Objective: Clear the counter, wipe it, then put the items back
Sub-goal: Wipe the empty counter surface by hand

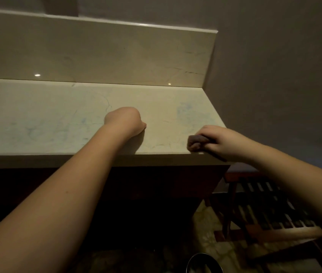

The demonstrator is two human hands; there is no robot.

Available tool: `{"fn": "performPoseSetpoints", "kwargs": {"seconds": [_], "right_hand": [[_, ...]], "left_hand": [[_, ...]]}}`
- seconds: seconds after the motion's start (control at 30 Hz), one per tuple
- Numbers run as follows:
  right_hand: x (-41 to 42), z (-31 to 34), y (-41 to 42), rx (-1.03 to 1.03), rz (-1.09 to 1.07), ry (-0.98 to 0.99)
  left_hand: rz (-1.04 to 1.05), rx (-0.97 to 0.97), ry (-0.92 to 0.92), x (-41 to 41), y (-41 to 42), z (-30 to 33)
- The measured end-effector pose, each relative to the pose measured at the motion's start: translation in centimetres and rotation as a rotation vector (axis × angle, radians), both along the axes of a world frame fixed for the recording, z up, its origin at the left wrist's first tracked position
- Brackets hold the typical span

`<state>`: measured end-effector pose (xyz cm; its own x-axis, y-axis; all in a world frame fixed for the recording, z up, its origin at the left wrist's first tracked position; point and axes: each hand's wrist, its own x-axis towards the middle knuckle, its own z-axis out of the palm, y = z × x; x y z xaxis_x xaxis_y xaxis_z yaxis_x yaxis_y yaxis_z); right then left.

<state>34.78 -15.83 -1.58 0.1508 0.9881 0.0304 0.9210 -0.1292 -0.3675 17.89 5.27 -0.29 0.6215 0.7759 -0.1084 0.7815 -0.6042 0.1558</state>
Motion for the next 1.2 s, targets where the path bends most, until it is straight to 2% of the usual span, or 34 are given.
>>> {"fn": "performPoseSetpoints", "kwargs": {"seconds": [0.23,0.37,0.6,0.8,0.9,1.07,1.2], "right_hand": [[-2.7,-0.3,5.0,0.041,-0.100,-0.061],[-3.5,-0.8,4.0,0.069,-0.024,-0.026],[0.5,-1.0,-2.2,0.044,-0.082,-0.046],[4.1,-0.3,0.9,0.036,-0.242,-0.037],[4.1,-0.4,1.2,0.033,-0.210,-0.068],[3.4,-0.8,-3.3,0.051,-0.038,-0.060],[5.4,-0.8,-3.0,0.050,-0.011,-0.068]], "left_hand": [[0.012,0.032,-0.014,0.0,-0.5,-0.1],[0.034,0.001,0.007,0.0,-0.6,0.0],[0.019,0.030,0.005,0.1,-0.7,-0.2],[0.006,0.050,-0.004,0.2,-0.8,-0.2],[-0.005,0.049,-0.005,0.2,-0.7,-0.2],[-0.024,0.066,0.016,0.4,-0.6,-0.5],[-0.026,0.042,-0.018,1.1,-1.1,-0.4]]}}
